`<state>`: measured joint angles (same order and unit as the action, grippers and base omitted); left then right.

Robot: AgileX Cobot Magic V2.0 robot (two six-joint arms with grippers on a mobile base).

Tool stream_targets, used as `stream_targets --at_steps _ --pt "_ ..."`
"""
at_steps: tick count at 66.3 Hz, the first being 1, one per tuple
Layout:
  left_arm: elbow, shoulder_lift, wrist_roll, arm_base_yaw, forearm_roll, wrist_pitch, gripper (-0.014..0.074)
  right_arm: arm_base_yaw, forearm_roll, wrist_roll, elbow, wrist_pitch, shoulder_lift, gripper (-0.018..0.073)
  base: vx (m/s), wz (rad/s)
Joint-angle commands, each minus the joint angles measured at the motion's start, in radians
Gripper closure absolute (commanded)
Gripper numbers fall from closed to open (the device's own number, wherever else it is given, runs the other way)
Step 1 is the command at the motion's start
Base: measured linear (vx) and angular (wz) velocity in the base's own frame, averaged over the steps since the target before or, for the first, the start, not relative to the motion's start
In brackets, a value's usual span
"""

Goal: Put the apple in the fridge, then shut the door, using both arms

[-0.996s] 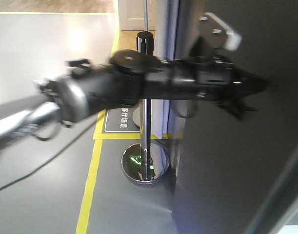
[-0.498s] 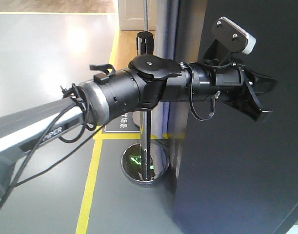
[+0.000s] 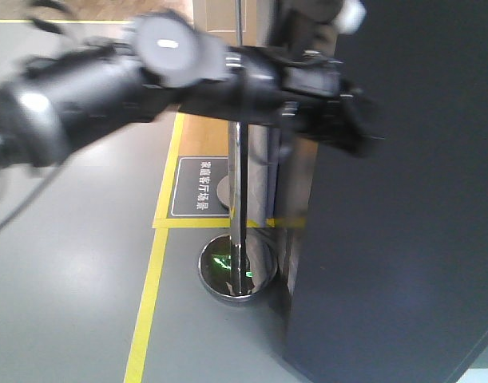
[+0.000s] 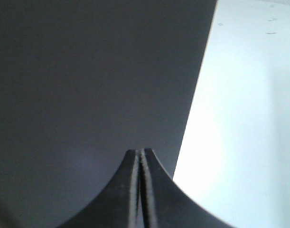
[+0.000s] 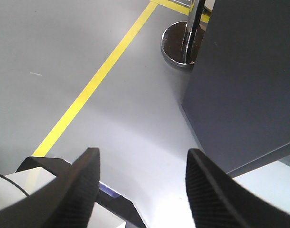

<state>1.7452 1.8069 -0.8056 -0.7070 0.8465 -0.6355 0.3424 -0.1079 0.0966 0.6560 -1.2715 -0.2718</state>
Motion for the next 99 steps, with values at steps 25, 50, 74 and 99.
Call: stream_targets --at_steps 25,50,74,99 --pt "-0.703 -0.519 0.001 0.123 0.016 0.391 0.0602 -0.001 -0.001 0.000 0.020 0.117 -0.014 0.0174 0.00 0.00" --pt "-0.896 -0.744 0.006 0.133 -0.092 0.269 0.0602 -0.001 -0.001 0.000 0.020 0.185 -0.014 0.0174 0.00 0.00" --pt "-0.896 -0.801 0.252 0.177 -0.326 0.128 0.0602 -0.001 -0.002 0.000 0.020 0.178 -0.014 0.0174 0.00 0.00" --pt "-0.896 -0.801 0.637 0.208 -0.692 0.067 0.0602 -0.001 -0.002 -0.001 0.020 0.184 -0.014 0.0175 0.00 0.00"
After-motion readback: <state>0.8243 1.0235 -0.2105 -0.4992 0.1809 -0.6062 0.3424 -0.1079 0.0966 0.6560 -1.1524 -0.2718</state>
